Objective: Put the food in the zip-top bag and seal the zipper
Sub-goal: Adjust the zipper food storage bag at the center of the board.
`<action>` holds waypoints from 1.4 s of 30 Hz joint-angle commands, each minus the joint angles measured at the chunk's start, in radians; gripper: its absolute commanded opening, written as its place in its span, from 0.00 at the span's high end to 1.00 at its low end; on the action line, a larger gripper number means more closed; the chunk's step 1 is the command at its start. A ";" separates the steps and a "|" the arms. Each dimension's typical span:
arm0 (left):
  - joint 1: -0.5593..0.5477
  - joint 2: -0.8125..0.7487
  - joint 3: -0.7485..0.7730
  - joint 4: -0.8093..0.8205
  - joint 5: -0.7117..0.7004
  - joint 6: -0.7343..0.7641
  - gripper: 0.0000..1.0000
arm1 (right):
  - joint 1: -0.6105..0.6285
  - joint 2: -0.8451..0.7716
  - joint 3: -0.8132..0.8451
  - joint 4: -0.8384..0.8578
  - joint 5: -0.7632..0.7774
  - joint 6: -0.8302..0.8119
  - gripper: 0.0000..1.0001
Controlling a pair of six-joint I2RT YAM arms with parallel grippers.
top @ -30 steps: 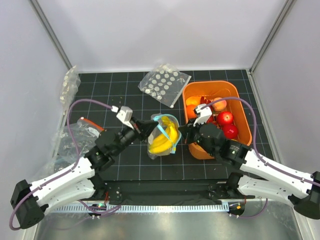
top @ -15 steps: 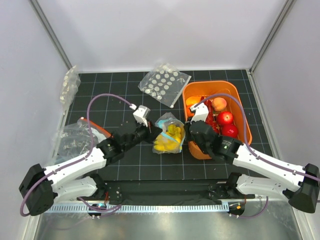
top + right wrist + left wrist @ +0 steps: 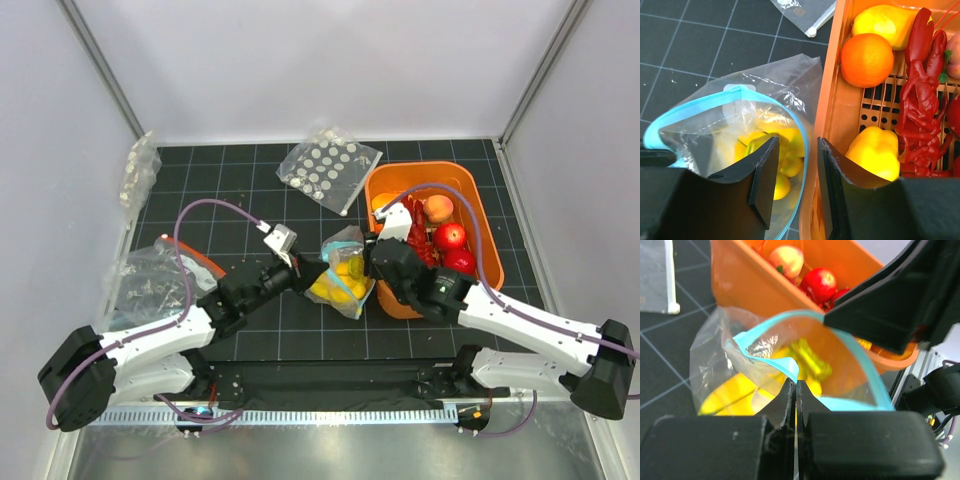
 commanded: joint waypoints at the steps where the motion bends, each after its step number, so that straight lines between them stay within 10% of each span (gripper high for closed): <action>1: -0.001 -0.013 -0.004 0.153 0.018 0.034 0.99 | 0.001 0.037 0.052 -0.003 0.028 -0.002 0.57; 18: -0.001 -0.082 -0.012 0.123 -0.005 0.053 1.00 | 0.003 0.187 0.126 -0.047 -0.104 -0.053 0.54; 27: -0.001 -0.264 -0.052 0.084 0.004 0.089 1.00 | 0.003 0.175 0.098 0.008 -0.133 -0.040 0.32; 42: -0.001 -0.358 -0.081 0.077 -0.031 0.141 1.00 | -0.022 0.207 0.086 0.063 -0.333 0.051 0.35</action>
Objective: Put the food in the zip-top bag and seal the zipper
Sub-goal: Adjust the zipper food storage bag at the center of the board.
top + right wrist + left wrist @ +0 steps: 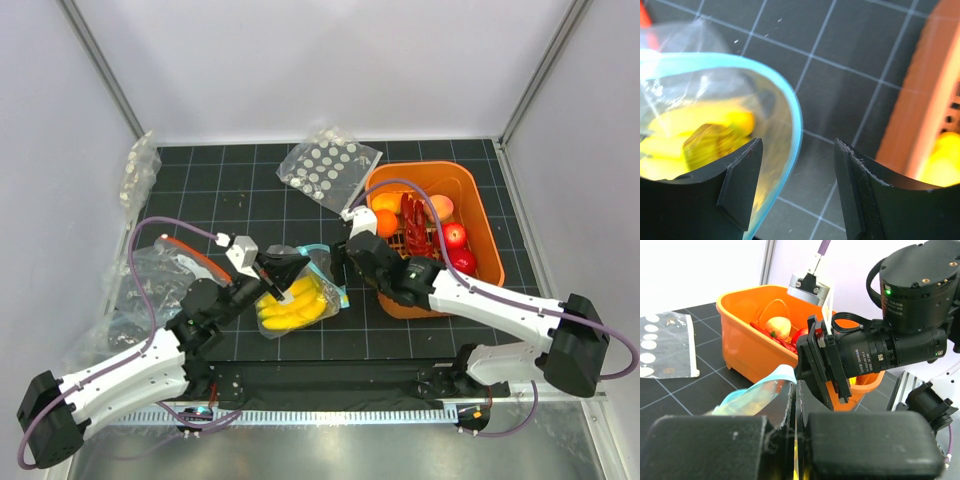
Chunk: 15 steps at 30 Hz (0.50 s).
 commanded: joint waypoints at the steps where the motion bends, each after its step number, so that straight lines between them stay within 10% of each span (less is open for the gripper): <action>1: -0.001 -0.015 -0.001 0.039 -0.020 0.038 1.00 | -0.021 -0.002 0.002 0.059 -0.133 0.044 0.35; 10: -0.001 -0.037 -0.008 0.038 -0.017 0.065 1.00 | -0.113 0.014 -0.028 0.113 -0.380 0.088 0.46; 13: -0.001 -0.041 -0.008 0.035 -0.020 0.067 1.00 | -0.119 0.046 -0.009 0.096 -0.433 0.073 0.66; 15: -0.001 -0.035 0.000 0.018 -0.050 0.058 1.00 | -0.118 0.054 0.017 0.056 -0.413 0.056 0.99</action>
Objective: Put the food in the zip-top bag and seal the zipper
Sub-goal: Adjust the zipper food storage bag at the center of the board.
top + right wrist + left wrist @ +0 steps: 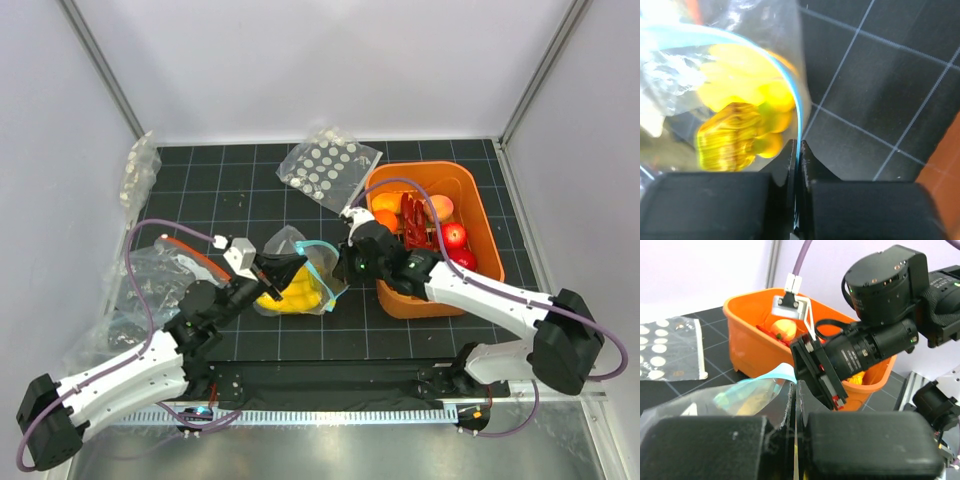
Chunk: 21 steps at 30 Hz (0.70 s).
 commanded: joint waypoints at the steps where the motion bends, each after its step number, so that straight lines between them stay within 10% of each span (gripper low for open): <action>1: -0.001 -0.004 0.015 0.012 -0.076 0.013 1.00 | 0.001 0.014 0.044 -0.012 -0.040 -0.023 0.99; 15: -0.001 0.304 0.613 -0.896 -0.395 -0.300 1.00 | 0.056 0.059 0.612 -0.374 0.362 -0.148 0.99; 21: -0.001 0.525 0.720 -1.022 -0.467 -0.330 1.00 | 0.057 0.076 0.431 -0.178 0.377 -0.190 0.99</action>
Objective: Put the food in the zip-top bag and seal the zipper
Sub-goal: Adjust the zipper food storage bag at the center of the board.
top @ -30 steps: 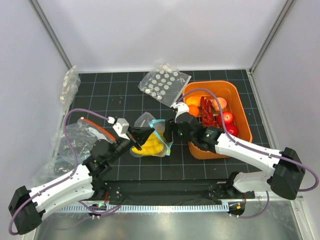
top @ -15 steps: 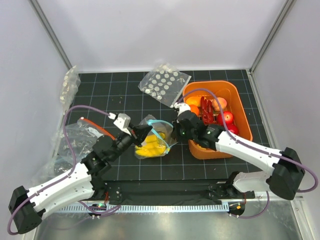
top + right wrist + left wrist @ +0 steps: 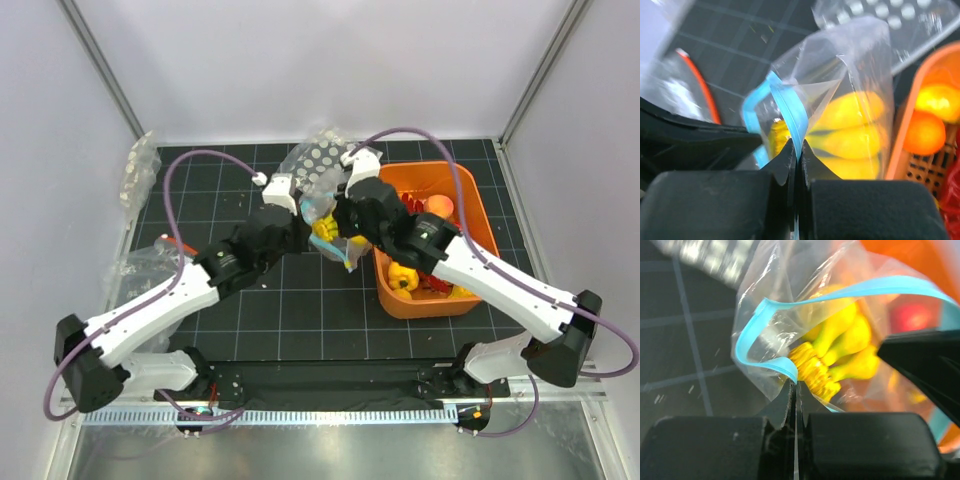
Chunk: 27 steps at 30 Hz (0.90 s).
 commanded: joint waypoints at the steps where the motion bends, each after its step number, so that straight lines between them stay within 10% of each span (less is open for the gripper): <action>1: -0.001 0.050 0.008 -0.179 -0.069 -0.045 1.00 | 0.006 0.004 -0.116 0.064 0.045 -0.046 0.99; 11: -0.025 -0.373 -0.191 0.077 0.033 0.038 0.99 | -0.041 0.009 -0.110 -0.046 0.131 -0.015 0.99; 22: -0.021 -0.109 -0.184 0.044 -0.021 -0.089 1.00 | -0.020 -0.350 -0.349 0.295 -0.050 -0.055 0.99; 27: -0.021 -0.310 -0.270 0.075 -0.160 -0.023 0.99 | -0.018 -0.208 -0.249 0.148 0.022 -0.054 0.99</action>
